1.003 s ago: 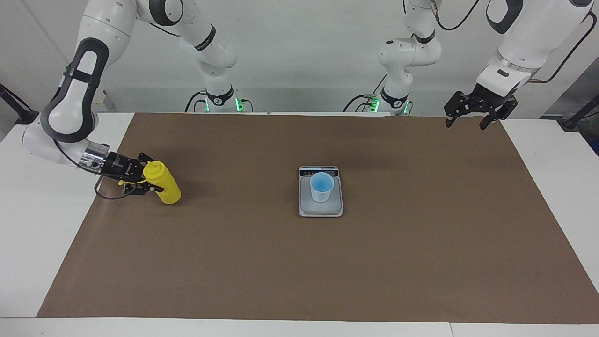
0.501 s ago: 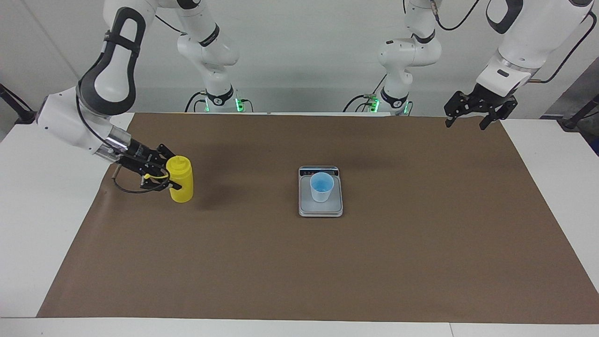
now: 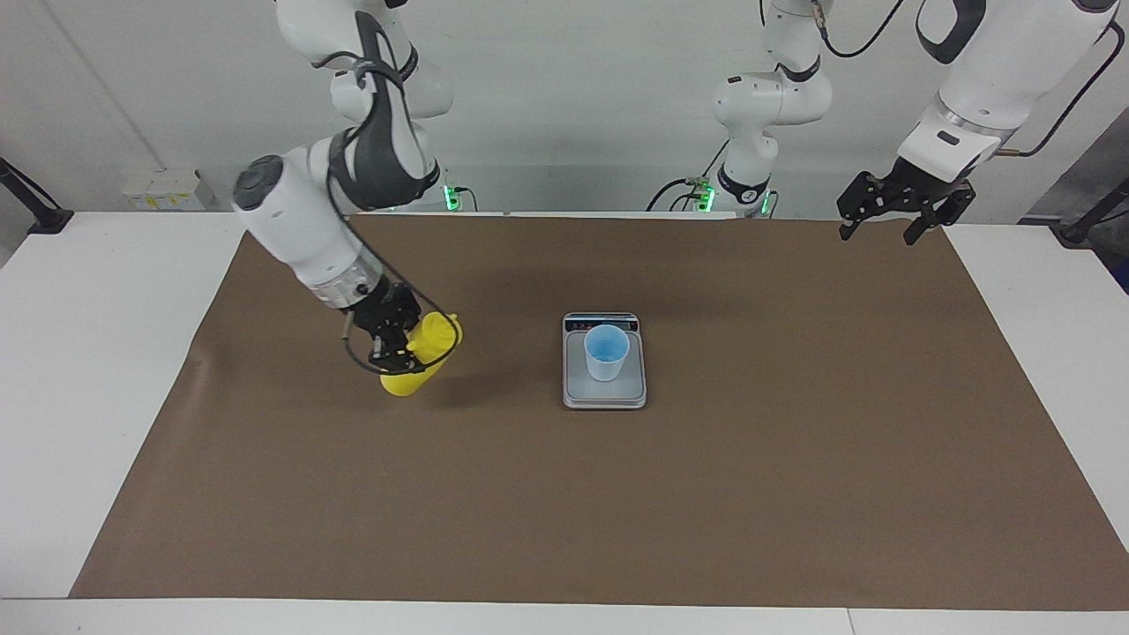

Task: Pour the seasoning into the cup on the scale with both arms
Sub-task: 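Carry the yellow bottle with the right gripper over the blue cup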

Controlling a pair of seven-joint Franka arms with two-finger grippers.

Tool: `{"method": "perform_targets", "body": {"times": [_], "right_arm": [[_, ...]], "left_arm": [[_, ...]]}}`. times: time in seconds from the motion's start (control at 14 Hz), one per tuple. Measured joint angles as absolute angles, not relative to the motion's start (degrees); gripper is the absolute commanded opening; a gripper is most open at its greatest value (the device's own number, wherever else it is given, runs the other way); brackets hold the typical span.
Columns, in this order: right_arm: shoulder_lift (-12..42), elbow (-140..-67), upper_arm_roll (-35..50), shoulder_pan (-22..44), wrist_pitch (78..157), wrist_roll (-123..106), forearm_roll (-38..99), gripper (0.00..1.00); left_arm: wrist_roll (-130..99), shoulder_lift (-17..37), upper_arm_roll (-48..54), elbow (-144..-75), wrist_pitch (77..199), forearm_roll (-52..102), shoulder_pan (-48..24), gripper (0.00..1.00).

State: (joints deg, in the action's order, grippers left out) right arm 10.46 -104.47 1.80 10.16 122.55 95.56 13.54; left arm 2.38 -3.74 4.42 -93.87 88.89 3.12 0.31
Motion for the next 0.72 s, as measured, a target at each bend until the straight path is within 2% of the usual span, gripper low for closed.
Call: {"method": "perform_targets", "body": {"times": [0.21,0.43,0.72], "right_arm": [[10.5,-104.4,1.9,18.1,125.6,102.5,3.2,0.00],[11.6,-104.6,1.9,24.8,132.3,107.9,-11.2,0.00],[12.8,-104.6,1.9,27.9,135.1,111.0,-22.9,0.00]], "left_arm": [[2.4,-3.7,4.4,-93.9,88.9,3.1,0.3,1.00],[2.4,-3.7,4.4,-93.9,88.9,3.1,0.3,1.00],[2.4,-3.7,4.4,-93.9,88.9,3.1,0.3,1.00]]}}
